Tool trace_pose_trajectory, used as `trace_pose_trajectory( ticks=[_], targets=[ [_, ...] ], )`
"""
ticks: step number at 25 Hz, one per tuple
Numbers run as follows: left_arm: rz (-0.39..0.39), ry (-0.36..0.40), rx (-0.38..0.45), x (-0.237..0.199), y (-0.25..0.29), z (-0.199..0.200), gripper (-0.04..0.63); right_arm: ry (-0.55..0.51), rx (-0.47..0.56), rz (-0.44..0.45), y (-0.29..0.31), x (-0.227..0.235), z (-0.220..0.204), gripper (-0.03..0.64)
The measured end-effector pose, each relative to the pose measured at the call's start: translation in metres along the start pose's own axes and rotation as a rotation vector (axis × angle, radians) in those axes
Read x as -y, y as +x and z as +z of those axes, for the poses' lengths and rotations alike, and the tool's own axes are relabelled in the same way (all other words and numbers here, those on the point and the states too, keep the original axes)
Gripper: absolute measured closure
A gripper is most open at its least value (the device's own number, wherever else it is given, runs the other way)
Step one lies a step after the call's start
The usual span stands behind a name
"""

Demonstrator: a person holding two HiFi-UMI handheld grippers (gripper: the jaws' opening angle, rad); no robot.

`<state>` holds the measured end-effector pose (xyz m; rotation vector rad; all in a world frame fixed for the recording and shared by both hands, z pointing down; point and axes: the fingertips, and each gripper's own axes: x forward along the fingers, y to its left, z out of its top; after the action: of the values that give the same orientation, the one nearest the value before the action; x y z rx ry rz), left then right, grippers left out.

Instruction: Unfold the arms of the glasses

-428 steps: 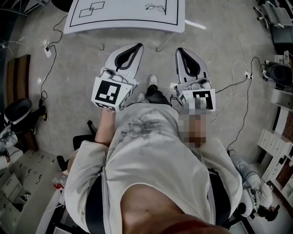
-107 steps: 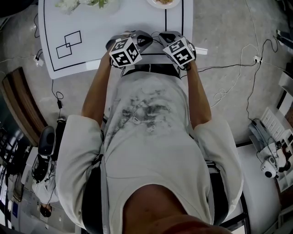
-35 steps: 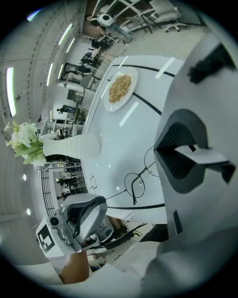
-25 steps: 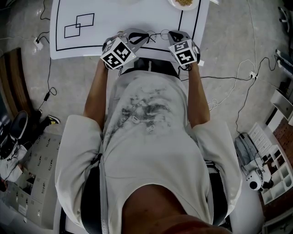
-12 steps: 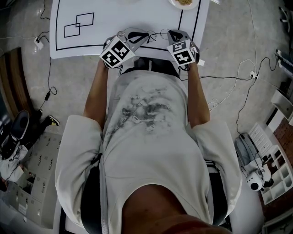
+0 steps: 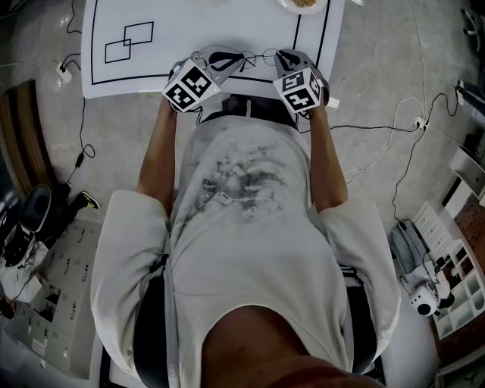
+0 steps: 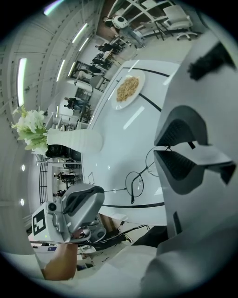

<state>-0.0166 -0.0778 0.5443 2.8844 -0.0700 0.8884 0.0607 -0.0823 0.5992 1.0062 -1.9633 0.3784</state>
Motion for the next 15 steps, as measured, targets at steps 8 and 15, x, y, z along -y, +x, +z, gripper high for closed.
trace_pose_trajectory(
  ticks=[8, 15],
  targets=[
    [-0.009, -0.002, 0.002, 0.004, 0.003, 0.002, 0.588, -0.049, 0.043, 0.018, -0.008, -0.014, 0.006, 0.518],
    [-0.013, -0.005, 0.005, 0.004, 0.003, 0.005, 0.589, -0.125, 0.084, 0.038, -0.014, -0.032, 0.02, 0.497]
  ],
)
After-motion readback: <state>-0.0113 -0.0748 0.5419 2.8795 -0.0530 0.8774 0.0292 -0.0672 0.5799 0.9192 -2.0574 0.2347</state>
